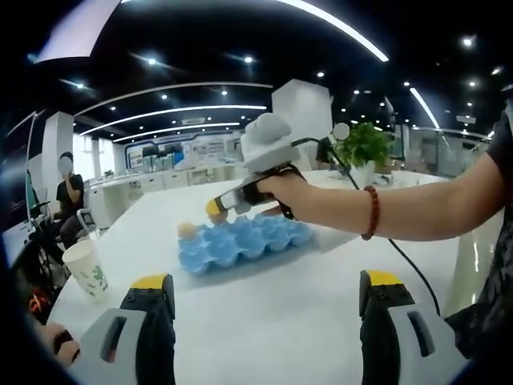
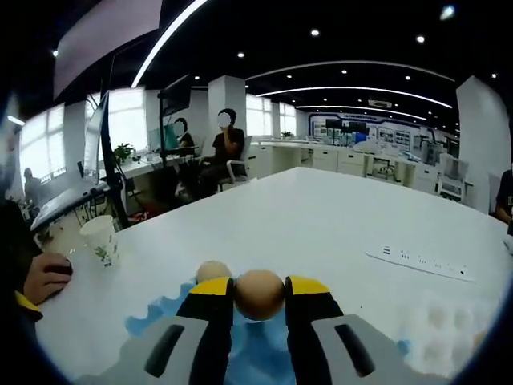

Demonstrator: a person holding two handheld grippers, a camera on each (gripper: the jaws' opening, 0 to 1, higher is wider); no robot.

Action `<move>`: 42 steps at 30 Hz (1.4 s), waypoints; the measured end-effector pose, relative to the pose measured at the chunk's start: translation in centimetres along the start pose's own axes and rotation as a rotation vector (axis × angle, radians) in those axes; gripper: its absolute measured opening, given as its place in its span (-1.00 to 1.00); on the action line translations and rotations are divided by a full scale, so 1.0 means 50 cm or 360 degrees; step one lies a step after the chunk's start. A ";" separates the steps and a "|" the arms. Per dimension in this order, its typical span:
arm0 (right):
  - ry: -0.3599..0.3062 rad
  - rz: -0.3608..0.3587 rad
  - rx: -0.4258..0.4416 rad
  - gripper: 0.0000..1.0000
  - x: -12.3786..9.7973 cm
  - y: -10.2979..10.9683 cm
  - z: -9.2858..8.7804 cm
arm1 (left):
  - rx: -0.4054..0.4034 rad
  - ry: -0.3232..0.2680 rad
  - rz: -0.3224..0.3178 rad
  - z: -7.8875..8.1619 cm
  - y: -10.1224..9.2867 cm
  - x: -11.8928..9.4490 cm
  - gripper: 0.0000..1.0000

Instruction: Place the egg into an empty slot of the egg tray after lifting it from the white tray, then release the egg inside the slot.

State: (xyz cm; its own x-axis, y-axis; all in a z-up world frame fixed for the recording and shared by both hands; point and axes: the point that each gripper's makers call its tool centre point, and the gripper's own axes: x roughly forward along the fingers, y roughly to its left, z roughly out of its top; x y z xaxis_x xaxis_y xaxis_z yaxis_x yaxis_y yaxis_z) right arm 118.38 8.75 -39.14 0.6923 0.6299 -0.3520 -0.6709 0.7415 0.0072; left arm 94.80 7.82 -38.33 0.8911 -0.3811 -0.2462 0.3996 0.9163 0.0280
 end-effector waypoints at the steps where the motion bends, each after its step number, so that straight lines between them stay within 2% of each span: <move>1: 0.0000 0.0015 -0.0009 -0.48 0.001 0.004 -0.001 | -0.0002 0.0001 0.0001 0.000 0.001 0.000 0.95; 8: 0.0040 0.0043 -0.0071 -0.48 0.010 0.018 -0.016 | -0.0009 -0.0007 -0.0002 0.001 0.004 0.003 0.95; 13: 0.0067 0.0074 -0.0037 -0.48 0.025 0.020 -0.033 | -0.0010 -0.0007 0.0007 0.001 0.009 0.003 0.95; 19: 0.0091 0.0068 -0.0032 -0.48 0.022 0.023 -0.055 | -0.0024 0.0000 0.0014 -0.005 0.018 0.003 0.95; 32: 0.0062 0.0084 -0.0032 -0.45 0.023 0.029 -0.060 | -0.0049 0.0011 0.0019 -0.013 0.024 0.010 0.95; 35: 0.0062 0.0084 -0.0030 -0.41 0.025 0.025 -0.061 | -0.0046 0.0024 0.0009 -0.017 0.020 0.010 0.96; 39: 0.0058 0.0110 0.0042 -0.24 0.029 0.022 -0.059 | -0.0048 0.0023 0.0004 -0.018 0.017 0.010 0.96; 42: 0.0060 0.0119 0.0082 -0.21 0.029 0.021 -0.056 | -0.0048 0.0018 0.0003 -0.015 0.016 0.010 0.97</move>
State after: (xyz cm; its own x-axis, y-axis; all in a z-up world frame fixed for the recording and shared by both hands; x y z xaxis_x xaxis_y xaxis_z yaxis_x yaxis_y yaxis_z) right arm 117.93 9.82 -42.29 0.6294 0.6756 -0.3838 -0.7054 0.7040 0.0825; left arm 95.40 8.44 -39.17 0.8894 -0.3781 -0.2569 0.3910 0.9204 -0.0010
